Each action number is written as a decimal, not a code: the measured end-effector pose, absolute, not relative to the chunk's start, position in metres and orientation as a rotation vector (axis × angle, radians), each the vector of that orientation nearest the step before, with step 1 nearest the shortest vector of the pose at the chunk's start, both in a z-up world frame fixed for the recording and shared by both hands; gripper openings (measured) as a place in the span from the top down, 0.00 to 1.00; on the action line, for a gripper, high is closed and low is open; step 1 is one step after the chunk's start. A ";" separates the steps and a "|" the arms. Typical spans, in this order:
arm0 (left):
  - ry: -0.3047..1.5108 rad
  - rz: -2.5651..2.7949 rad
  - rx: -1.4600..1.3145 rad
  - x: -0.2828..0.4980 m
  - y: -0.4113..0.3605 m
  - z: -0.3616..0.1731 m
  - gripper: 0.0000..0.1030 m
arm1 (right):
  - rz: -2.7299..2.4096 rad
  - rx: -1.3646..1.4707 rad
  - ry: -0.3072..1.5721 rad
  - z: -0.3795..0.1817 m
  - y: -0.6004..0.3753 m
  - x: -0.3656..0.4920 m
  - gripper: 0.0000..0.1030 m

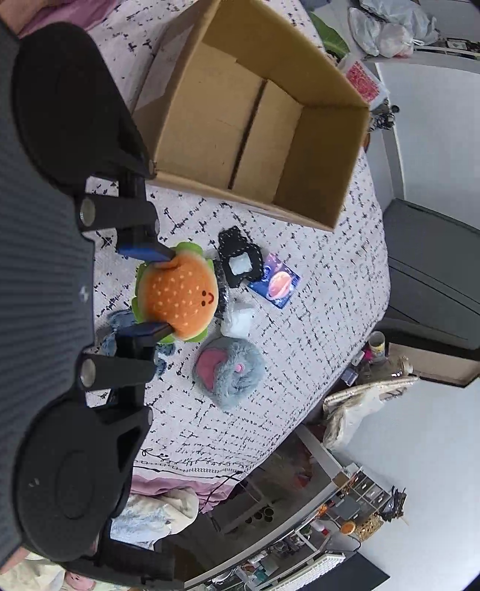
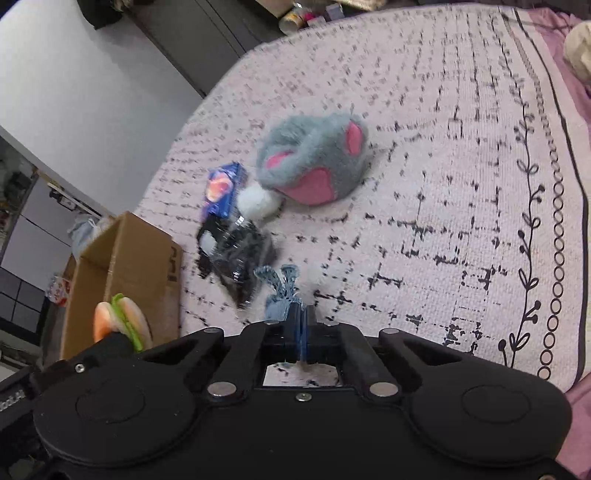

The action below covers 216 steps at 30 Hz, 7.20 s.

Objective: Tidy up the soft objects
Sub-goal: 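Close left tool on burger plush while right tool closes on bunny plush, then carry burger with left tool into box while right tool drops bunny in, then move both tools to the grey-and-pink round plush, then grasp the grey-and-pink plush with both tools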

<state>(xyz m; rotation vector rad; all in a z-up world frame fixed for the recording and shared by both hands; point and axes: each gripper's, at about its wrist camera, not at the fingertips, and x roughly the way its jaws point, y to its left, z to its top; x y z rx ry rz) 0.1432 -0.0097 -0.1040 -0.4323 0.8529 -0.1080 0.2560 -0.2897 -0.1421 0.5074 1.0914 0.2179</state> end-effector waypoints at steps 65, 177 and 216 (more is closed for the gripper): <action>0.870 0.235 -0.452 0.154 0.134 -0.096 0.53 | 0.590 0.541 0.871 -0.056 -0.154 0.257 1.00; 0.978 -0.298 -0.429 0.332 -0.081 -0.165 0.50 | 0.128 0.902 0.977 -0.196 -0.344 0.354 0.53; 0.832 -0.304 -0.447 0.256 -0.051 -0.080 0.79 | 0.262 0.797 0.800 -0.110 -0.312 0.302 0.75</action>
